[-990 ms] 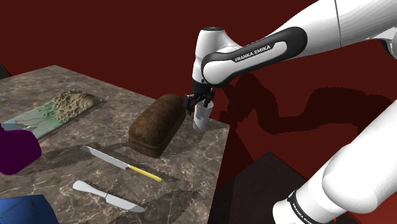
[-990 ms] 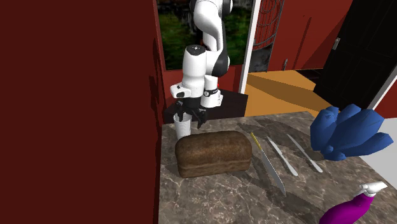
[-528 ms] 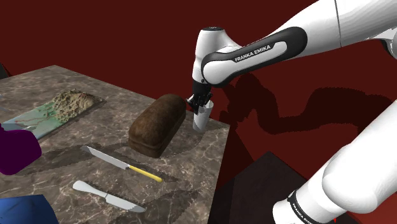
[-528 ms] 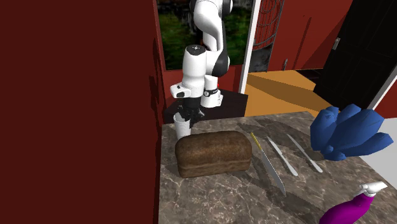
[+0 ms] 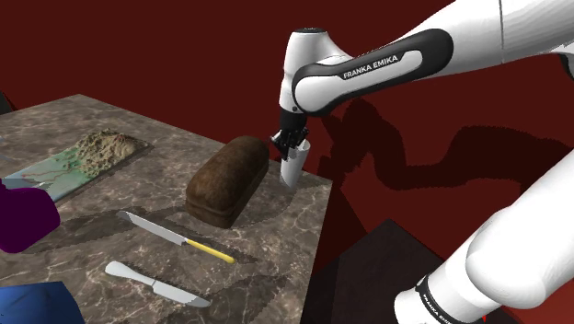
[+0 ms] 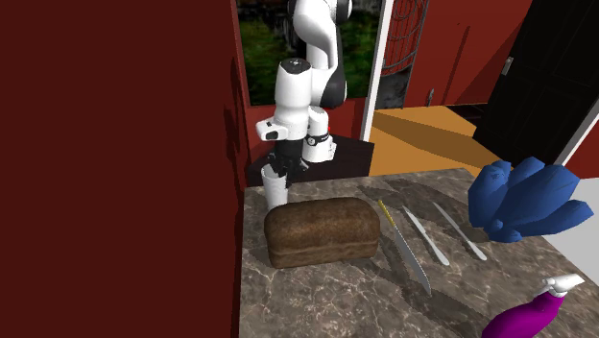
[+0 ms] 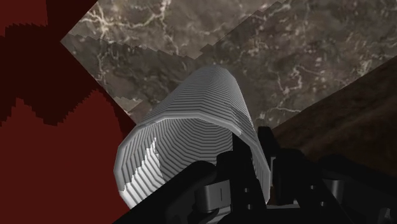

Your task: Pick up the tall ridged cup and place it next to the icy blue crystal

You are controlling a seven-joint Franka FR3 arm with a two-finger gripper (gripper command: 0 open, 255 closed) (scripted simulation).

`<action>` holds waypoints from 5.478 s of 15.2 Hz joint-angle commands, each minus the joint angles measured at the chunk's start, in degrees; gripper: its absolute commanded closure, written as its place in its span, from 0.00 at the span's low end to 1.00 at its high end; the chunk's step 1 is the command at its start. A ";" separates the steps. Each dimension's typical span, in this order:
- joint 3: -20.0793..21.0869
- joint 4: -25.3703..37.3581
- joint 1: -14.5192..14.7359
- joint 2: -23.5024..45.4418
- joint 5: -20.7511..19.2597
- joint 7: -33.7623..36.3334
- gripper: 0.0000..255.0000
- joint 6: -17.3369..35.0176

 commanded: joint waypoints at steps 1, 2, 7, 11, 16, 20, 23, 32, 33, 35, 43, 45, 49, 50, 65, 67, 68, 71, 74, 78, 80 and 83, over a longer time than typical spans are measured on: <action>-0.03 0.72 -0.01 -0.78 0.37 -0.37 1.00 -1.45; -0.05 1.14 -0.01 -1.13 0.54 -0.54 1.00 -2.20; -0.13 3.44 0.00 -2.68 1.25 -1.28 1.00 -5.95; -0.20 5.50 0.00 -3.70 1.69 -1.78 1.00 -8.96; -0.30 8.34 -0.01 -4.68 2.10 -2.32 1.00 -12.73; -0.37 10.84 -0.02 -5.25 2.34 -2.68 1.00 -15.75; -0.41 12.85 -0.03 -5.53 2.47 -2.92 1.00 -18.03; -0.49 19.60 -0.08 -5.70 2.61 -3.46 1.00 -24.92; -0.49 20.42 -0.09 -5.66 2.61 -3.51 1.00 -25.69; -0.48 22.10 -0.09 -5.52 2.59 -3.60 1.00 -27.24; -0.39 29.50 -0.10 -4.43 2.33 -3.83 1.00 -33.59; -0.34 31.54 -0.08 -4.00 2.22 -3.86 1.00 -35.22; -0.20 35.87 -0.03 -2.96 1.94 -3.88 1.00 -38.55; -0.16 37.02 -0.01 -2.65 1.85 -3.88 1.00 -39.40; 1.27 53.94 1.33 2.46 0.15 -2.39 1.00 -51.61; 2.34 51.78 2.44 0.58 0.72 -0.02 1.00 -51.45; 2.91 50.87 3.00 -0.25 0.99 1.19 1.00 -51.42; 4.77 48.70 4.71 -2.31 1.76 4.94 1.00 -51.50; 6.82 47.34 6.48 -3.74 2.45 8.89 1.00 -51.77; 9.88 46.70 8.90 -4.65 3.13 14.50 1.00 -52.35; 11.55 46.87 10.17 -4.66 3.32 17.47 1.00 -52.72; 14.29 47.73 12.11 -4.08 3.34 22.14 1.00 -53.37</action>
